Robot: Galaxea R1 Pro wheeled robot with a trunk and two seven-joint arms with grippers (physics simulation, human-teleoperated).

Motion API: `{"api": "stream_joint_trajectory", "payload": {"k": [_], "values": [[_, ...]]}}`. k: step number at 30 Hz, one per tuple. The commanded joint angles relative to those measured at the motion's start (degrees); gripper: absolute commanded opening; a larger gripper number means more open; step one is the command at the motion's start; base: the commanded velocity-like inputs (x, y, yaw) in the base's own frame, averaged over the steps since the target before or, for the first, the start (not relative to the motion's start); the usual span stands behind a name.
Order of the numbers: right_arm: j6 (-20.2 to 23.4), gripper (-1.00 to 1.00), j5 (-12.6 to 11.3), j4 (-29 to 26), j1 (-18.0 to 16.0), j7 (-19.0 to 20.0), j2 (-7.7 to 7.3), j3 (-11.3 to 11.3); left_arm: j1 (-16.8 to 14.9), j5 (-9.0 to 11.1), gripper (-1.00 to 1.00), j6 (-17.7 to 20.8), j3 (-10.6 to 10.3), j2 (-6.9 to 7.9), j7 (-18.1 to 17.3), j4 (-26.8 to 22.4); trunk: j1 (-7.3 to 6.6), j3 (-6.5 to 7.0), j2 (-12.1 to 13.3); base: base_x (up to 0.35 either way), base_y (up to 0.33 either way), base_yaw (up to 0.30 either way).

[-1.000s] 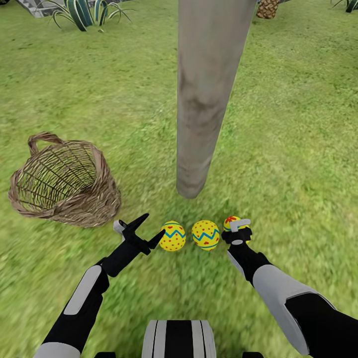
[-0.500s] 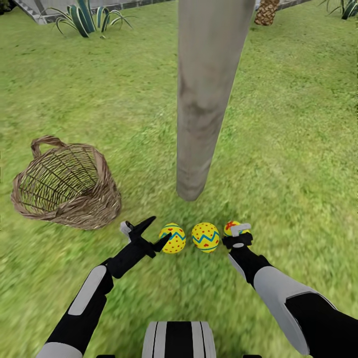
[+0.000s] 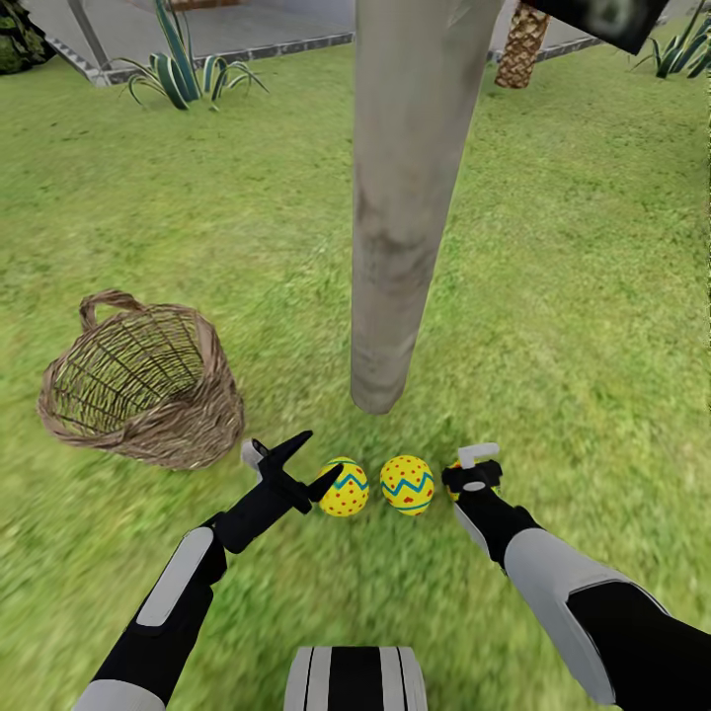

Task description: Take the three Easter eggs out of the wicker basket on the lawn in the garden, then place them on the lawn next to a single tree (choose any tree) so that all three eggs are next to the same tree and none are left in the basket.

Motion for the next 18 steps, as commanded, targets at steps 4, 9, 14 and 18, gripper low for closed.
{"api": "stream_joint_trajectory", "payload": {"k": [4,9,14,18], "values": [[0.4,1.00,0.3,-1.0,0.0,-0.4,0.03,0.3,0.0,-0.1,1.00,0.2,0.0,-0.01,-0.2,0.1,-0.11,0.86,0.0,0.000,0.000,0.000],[0.6,1.00,0.3,-1.6,0.0,-0.6,0.11,0.3,0.0,-0.2,1.00,0.2,0.0,-0.01,-0.2,0.0,-0.24,1.97,0.1,0.000,0.000,0.000],[0.9,1.00,0.3,-2.6,0.0,-0.5,0.21,0.3,0.0,-0.2,1.00,0.2,-0.1,-0.01,-0.2,0.1,-0.37,3.08,0.2,-0.304,0.000,0.000],[0.9,1.00,0.2,-2.7,0.0,-0.5,0.21,0.3,0.0,-0.2,1.00,0.2,-0.1,-0.01,-0.2,0.1,-0.47,3.96,0.2,-0.342,0.000,0.000]]}}
